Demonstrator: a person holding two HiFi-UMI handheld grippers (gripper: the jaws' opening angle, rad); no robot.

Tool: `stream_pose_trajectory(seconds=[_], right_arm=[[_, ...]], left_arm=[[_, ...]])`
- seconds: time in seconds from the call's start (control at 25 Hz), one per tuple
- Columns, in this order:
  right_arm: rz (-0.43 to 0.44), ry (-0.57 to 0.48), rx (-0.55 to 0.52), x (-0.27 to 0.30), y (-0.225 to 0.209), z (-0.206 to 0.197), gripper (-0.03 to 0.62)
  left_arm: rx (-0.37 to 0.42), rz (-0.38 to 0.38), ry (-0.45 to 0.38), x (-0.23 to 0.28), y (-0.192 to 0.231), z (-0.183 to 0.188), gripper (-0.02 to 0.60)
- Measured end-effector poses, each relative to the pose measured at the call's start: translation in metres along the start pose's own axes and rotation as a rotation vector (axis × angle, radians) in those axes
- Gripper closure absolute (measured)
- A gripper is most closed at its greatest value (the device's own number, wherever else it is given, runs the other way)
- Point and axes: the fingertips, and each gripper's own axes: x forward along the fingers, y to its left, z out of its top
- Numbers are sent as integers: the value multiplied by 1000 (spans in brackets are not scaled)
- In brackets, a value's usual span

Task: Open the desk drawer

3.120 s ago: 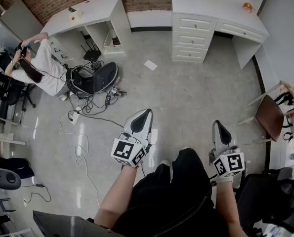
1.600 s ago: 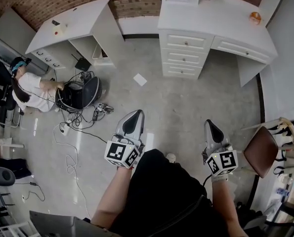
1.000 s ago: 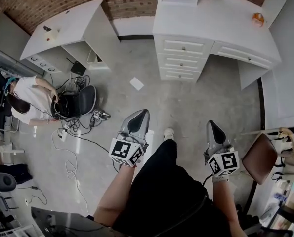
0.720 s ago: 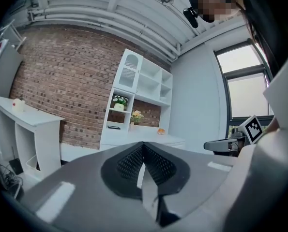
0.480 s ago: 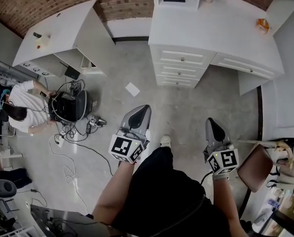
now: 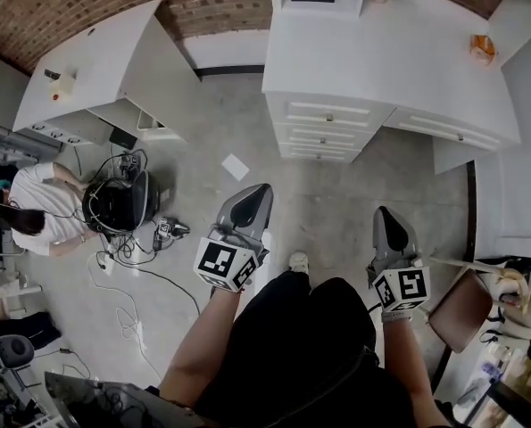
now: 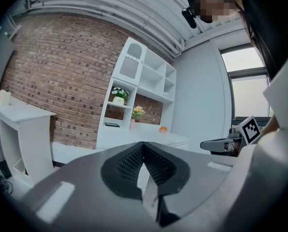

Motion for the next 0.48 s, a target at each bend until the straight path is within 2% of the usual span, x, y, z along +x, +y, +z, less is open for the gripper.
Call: stream_pose_trajectory(seconds=[0.48], right_arm=[[86, 50, 3, 49, 0, -11, 591]], left_arm=[[-41, 24, -11, 35, 16, -5, 583]])
